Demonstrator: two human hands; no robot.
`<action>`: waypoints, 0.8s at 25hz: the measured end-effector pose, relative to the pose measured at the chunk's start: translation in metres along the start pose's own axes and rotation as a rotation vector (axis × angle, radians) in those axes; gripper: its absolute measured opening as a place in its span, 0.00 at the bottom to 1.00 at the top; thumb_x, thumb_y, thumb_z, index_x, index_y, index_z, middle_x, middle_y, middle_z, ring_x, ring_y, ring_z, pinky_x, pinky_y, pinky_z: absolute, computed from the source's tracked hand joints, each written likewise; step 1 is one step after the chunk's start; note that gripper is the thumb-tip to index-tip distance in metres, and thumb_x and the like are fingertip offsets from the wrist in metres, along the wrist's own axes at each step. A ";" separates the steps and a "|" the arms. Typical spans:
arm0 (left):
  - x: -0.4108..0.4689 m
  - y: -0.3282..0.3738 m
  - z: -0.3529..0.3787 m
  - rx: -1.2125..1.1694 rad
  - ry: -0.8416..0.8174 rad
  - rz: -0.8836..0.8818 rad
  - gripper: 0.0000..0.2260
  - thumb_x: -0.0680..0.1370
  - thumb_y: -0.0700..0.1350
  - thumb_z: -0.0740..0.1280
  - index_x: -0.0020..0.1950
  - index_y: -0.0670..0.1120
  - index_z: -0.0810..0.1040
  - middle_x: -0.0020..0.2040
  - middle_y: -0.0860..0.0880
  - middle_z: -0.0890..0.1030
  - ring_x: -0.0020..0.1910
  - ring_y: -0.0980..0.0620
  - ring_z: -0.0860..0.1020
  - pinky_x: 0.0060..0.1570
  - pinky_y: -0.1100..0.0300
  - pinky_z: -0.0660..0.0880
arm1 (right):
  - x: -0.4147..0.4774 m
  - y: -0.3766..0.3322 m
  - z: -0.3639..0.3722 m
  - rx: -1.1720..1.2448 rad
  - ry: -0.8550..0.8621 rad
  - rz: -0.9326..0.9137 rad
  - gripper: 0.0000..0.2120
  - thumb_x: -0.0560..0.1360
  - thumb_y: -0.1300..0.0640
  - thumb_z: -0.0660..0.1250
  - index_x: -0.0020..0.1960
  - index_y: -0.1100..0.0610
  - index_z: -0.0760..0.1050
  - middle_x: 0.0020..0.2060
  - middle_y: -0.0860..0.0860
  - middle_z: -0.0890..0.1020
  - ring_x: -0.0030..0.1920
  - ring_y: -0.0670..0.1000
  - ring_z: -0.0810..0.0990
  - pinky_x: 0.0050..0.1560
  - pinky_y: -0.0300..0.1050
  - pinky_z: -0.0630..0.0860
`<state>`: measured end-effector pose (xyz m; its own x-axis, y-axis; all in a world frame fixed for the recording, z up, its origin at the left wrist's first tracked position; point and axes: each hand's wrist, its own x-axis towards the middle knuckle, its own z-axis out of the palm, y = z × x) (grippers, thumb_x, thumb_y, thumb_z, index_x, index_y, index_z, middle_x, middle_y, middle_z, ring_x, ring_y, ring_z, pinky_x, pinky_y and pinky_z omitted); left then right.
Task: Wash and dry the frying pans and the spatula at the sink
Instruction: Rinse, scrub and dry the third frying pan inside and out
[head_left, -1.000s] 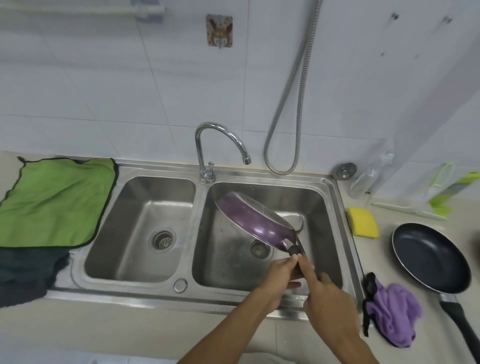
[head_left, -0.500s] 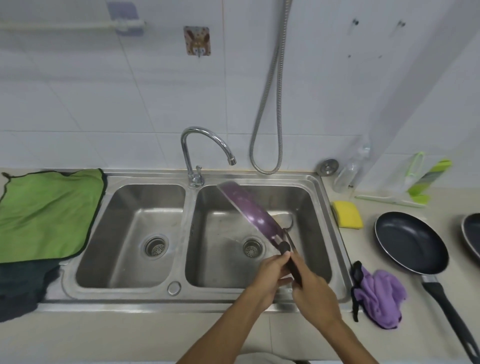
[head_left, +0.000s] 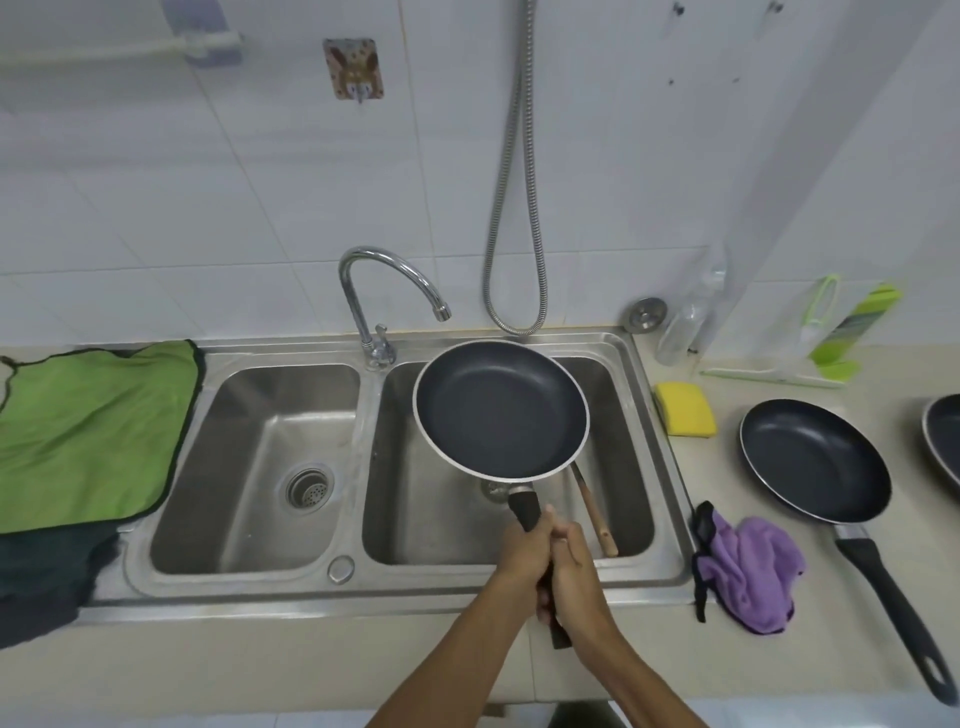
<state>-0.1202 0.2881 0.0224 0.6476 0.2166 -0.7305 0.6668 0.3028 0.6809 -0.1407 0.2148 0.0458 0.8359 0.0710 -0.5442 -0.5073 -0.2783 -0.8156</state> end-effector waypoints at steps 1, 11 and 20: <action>0.004 -0.004 -0.003 0.059 0.026 0.106 0.17 0.81 0.56 0.67 0.47 0.42 0.82 0.38 0.47 0.85 0.44 0.45 0.86 0.45 0.54 0.82 | 0.000 -0.001 0.001 0.074 -0.022 0.031 0.14 0.87 0.53 0.50 0.54 0.57 0.72 0.27 0.55 0.78 0.27 0.52 0.78 0.24 0.40 0.72; 0.002 -0.006 -0.060 0.147 0.073 0.251 0.20 0.76 0.56 0.75 0.39 0.43 0.72 0.26 0.46 0.71 0.22 0.49 0.70 0.23 0.58 0.70 | 0.066 0.073 -0.189 -1.170 0.562 -0.424 0.22 0.80 0.48 0.61 0.72 0.52 0.71 0.70 0.58 0.74 0.68 0.65 0.72 0.64 0.61 0.69; -0.006 0.018 -0.081 0.230 0.043 0.281 0.16 0.80 0.53 0.70 0.41 0.45 0.71 0.24 0.50 0.68 0.21 0.52 0.66 0.23 0.58 0.67 | 0.095 0.002 -0.172 -0.593 0.421 -0.764 0.18 0.83 0.54 0.60 0.69 0.60 0.77 0.68 0.52 0.79 0.67 0.54 0.78 0.70 0.47 0.71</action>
<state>-0.1423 0.3675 0.0350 0.8045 0.3016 -0.5117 0.5339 0.0105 0.8455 -0.0261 0.0558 0.0260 0.9530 0.1182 0.2791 0.2735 -0.7318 -0.6243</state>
